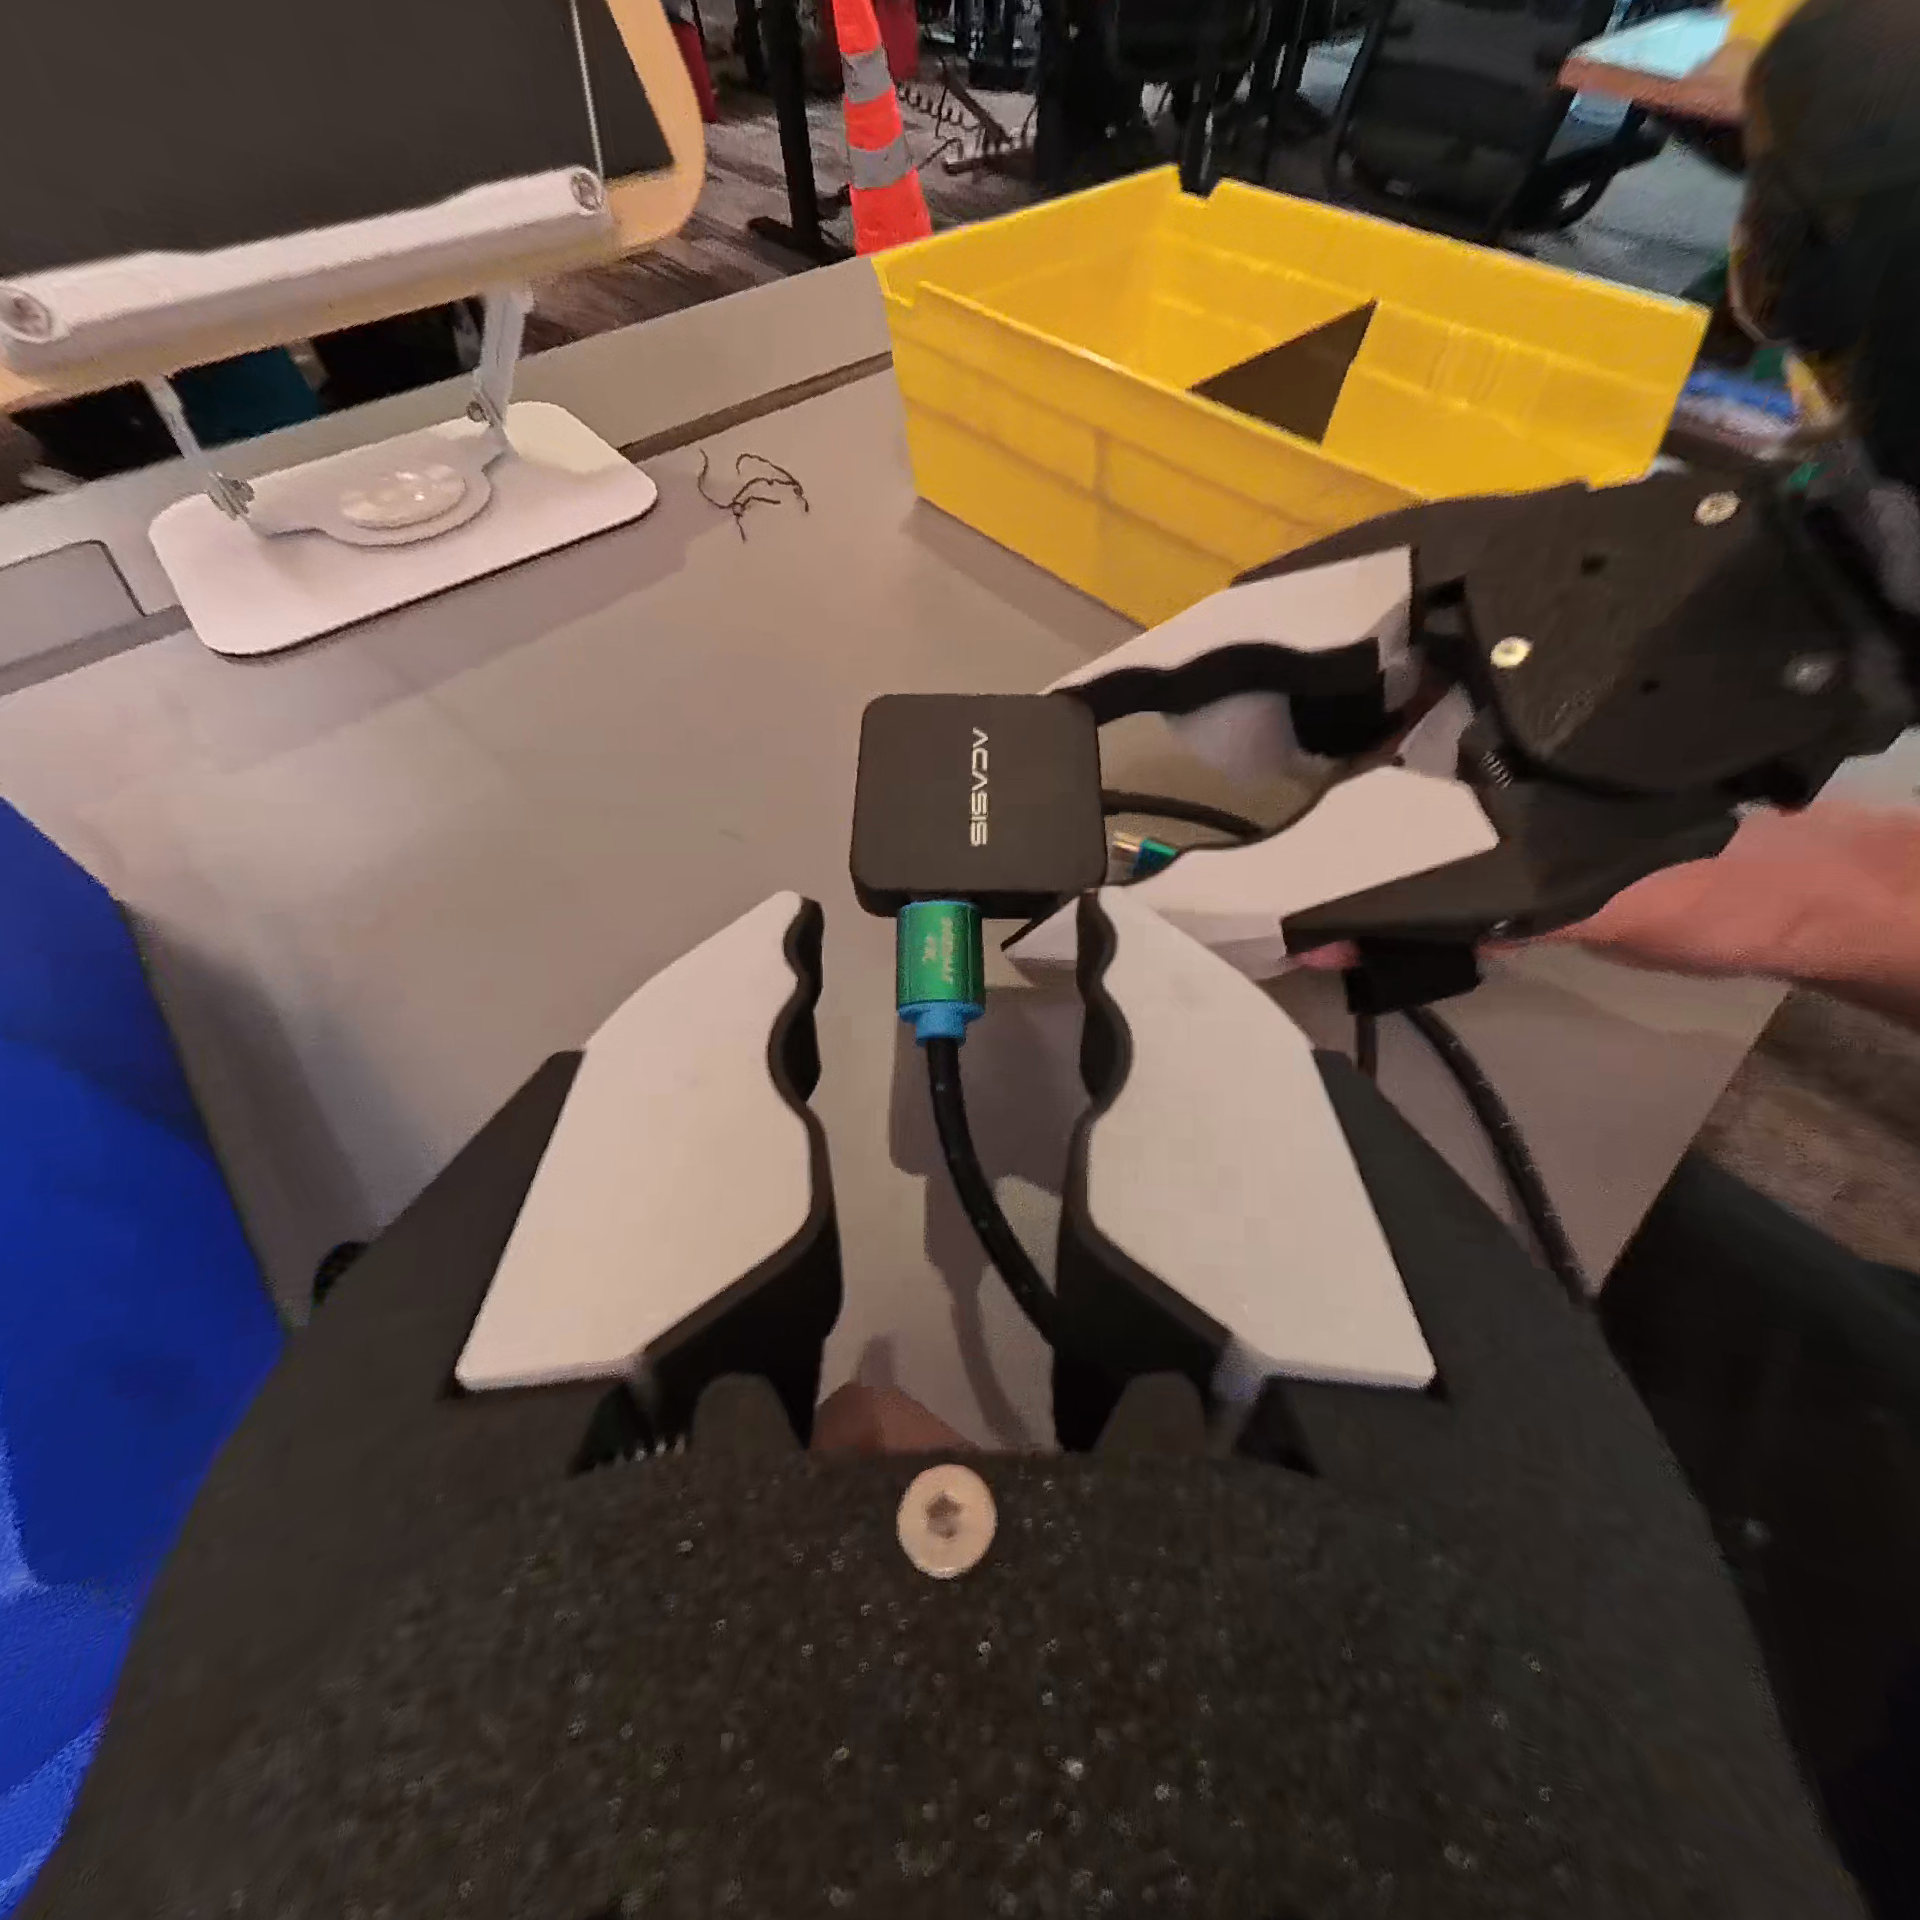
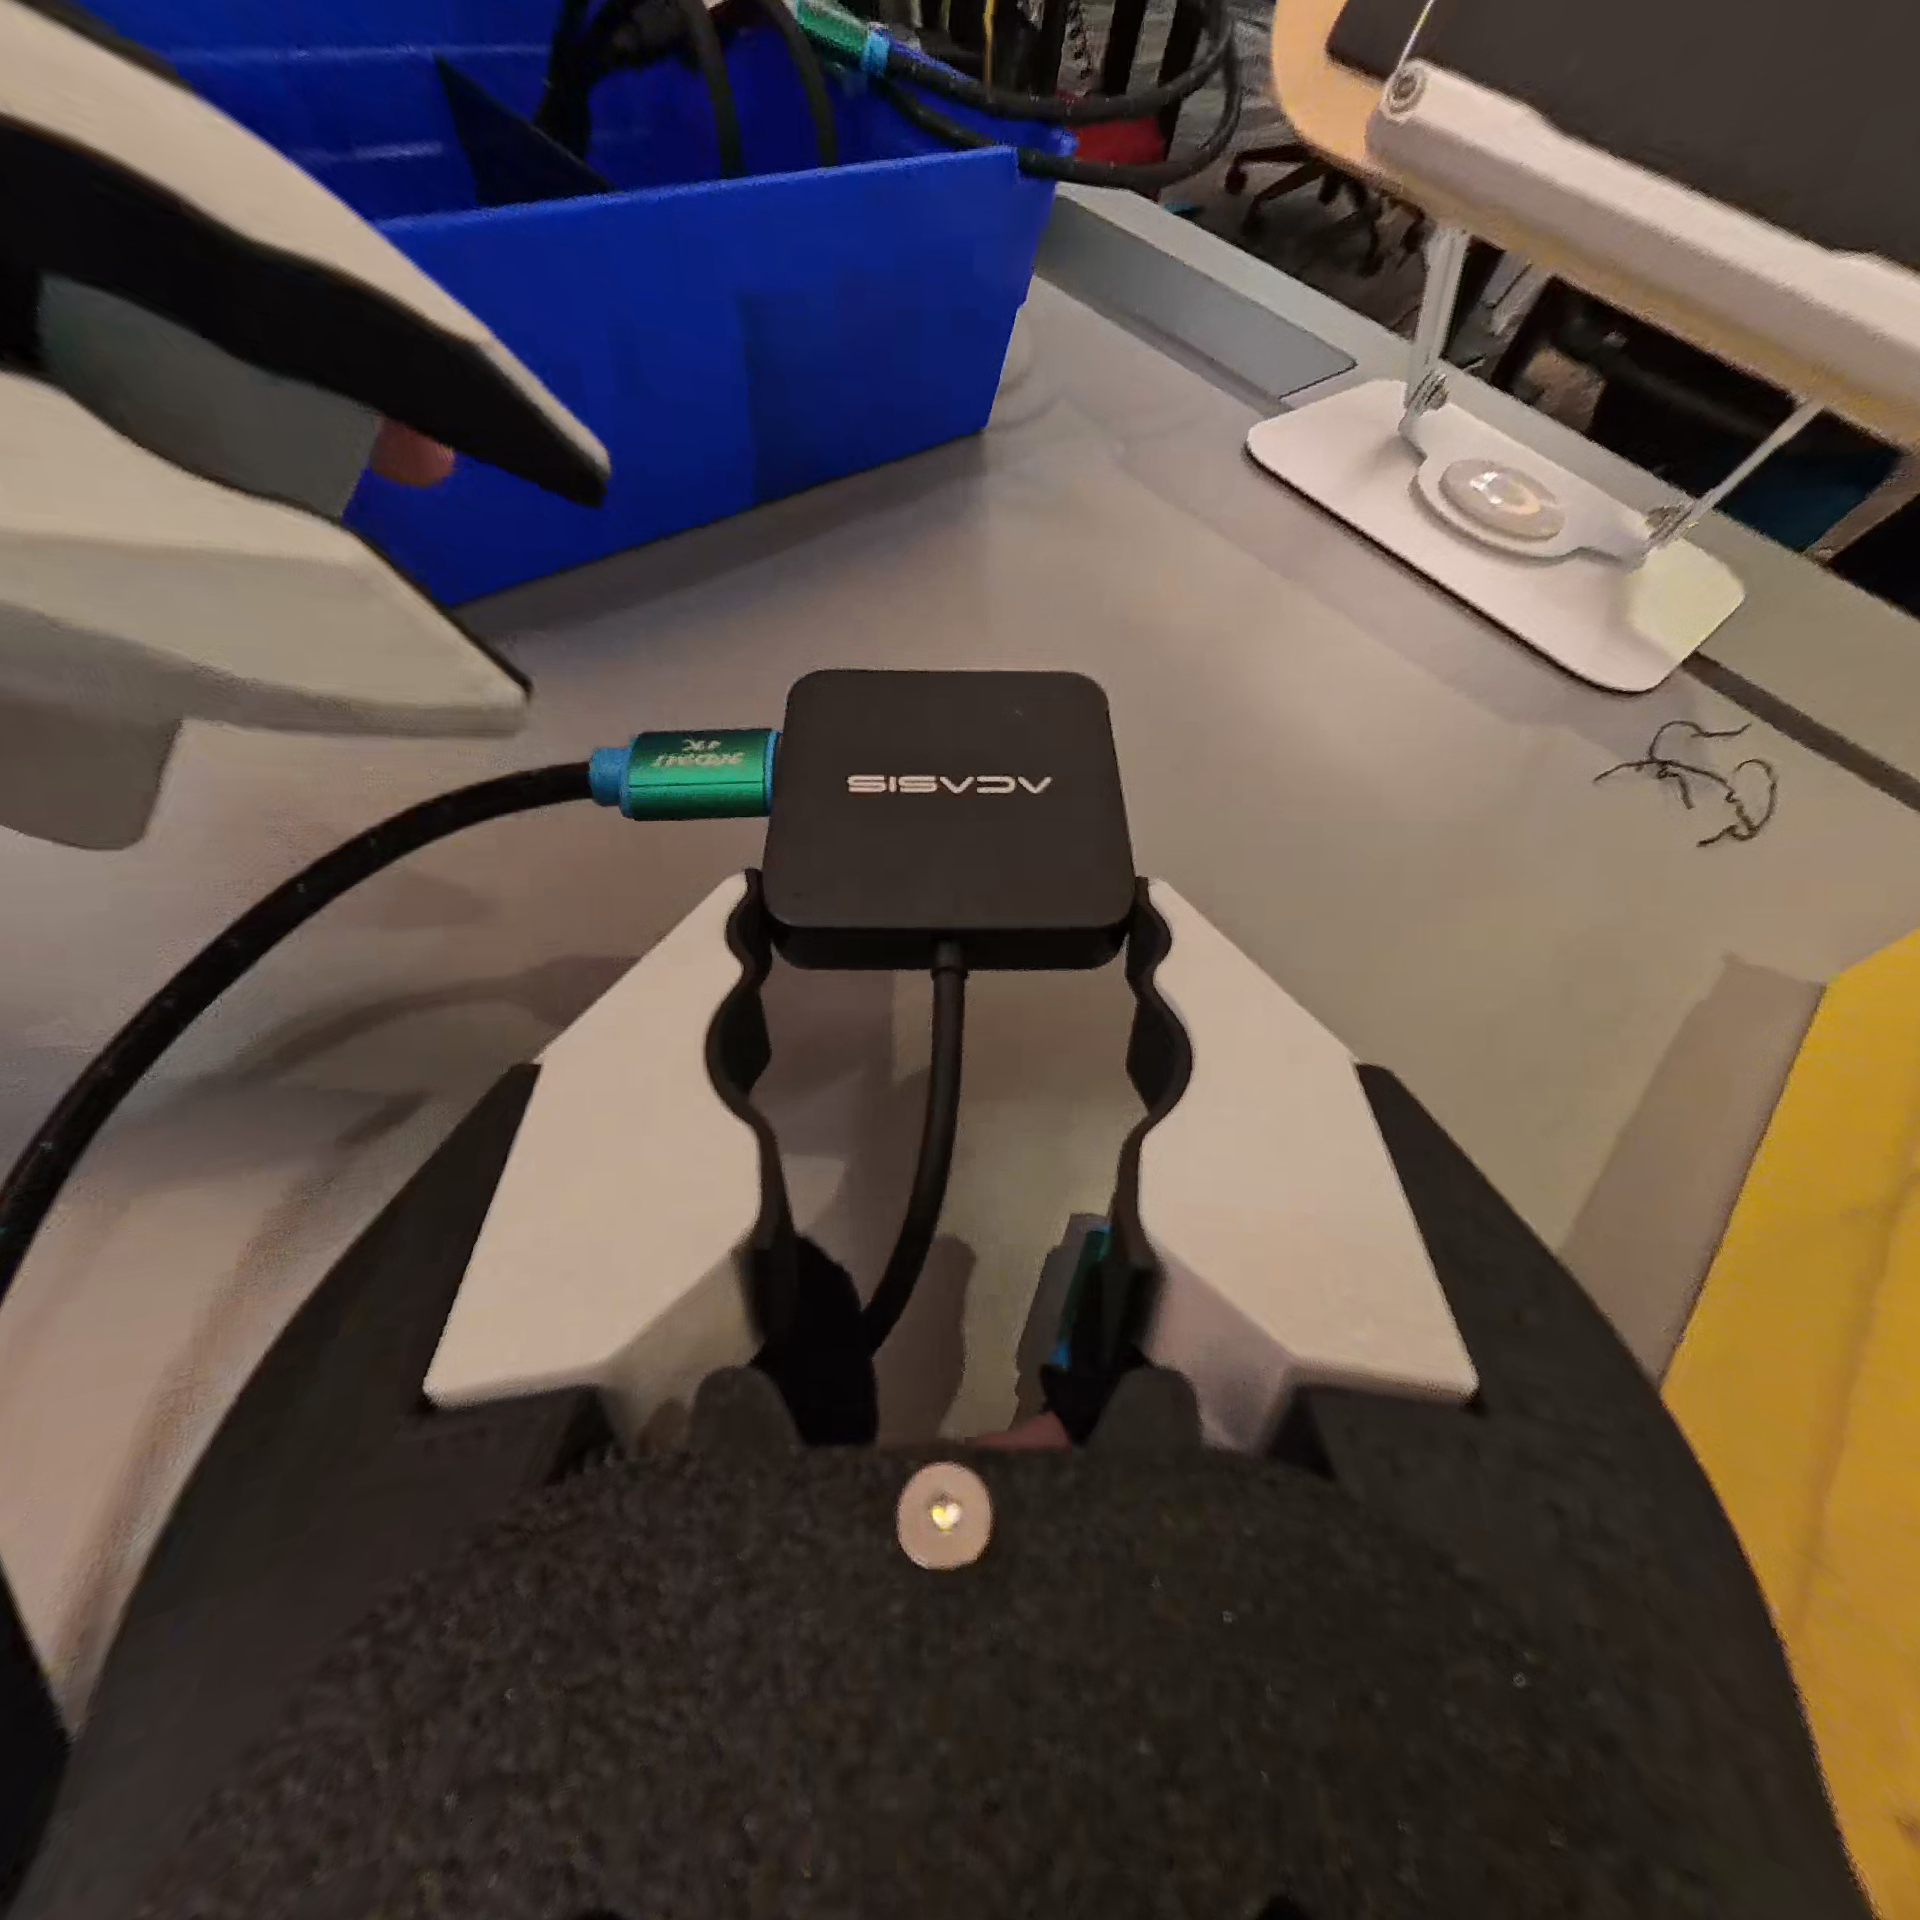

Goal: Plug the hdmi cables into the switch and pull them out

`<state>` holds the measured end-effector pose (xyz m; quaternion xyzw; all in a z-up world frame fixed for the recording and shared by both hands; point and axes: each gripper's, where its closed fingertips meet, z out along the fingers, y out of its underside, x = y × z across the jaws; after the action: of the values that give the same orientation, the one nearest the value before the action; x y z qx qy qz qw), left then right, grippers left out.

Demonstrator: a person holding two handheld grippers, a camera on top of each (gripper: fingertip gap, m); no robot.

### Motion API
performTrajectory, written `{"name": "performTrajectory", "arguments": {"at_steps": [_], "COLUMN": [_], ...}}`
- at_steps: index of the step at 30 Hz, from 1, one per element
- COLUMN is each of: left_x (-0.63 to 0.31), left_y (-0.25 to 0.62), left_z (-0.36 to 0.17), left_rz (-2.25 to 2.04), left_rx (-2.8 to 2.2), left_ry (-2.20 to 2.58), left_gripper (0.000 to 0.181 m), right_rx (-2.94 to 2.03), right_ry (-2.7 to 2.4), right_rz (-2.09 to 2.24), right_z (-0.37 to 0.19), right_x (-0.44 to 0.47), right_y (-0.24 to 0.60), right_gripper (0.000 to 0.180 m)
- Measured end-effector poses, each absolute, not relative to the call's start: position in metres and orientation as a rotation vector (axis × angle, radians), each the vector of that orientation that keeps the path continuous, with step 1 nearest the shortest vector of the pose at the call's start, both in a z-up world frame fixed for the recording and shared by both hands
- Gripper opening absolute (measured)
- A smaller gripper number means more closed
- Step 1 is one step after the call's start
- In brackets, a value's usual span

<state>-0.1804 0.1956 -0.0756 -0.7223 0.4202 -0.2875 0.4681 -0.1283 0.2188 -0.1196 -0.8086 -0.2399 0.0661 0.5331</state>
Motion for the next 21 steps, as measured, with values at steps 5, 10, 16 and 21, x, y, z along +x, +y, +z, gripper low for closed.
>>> {"name": "performTrajectory", "arguments": {"at_steps": [5, 10, 16, 21], "left_x": [-0.199, -0.212, -0.179, -0.178], "left_y": [0.207, 0.221, 0.191, 0.191], "left_z": [-0.071, -0.099, -0.077, -0.072], "left_rz": [-0.711, -0.577, -0.464, -0.384], "left_rx": [-1.831, -1.738, -1.368, -1.321], "left_ry": [1.014, 1.077, 1.081, 1.071], "left_gripper": [0.053, 0.051, 0.043, 0.044], "right_rx": [-1.877, -1.748, -1.779, -1.853], "right_ry": [-0.5, -0.43, -0.476, -0.445], "right_rz": [0.086, 0.412, 0.672, 0.711], "right_z": [-0.106, -0.072, -0.073, -0.081], "right_x": [-0.113, -0.113, -0.146, -0.152], "right_y": [0.223, 0.212, 0.197, 0.197], "right_gripper": [0.069, 0.069, 0.069, 0.069]}}
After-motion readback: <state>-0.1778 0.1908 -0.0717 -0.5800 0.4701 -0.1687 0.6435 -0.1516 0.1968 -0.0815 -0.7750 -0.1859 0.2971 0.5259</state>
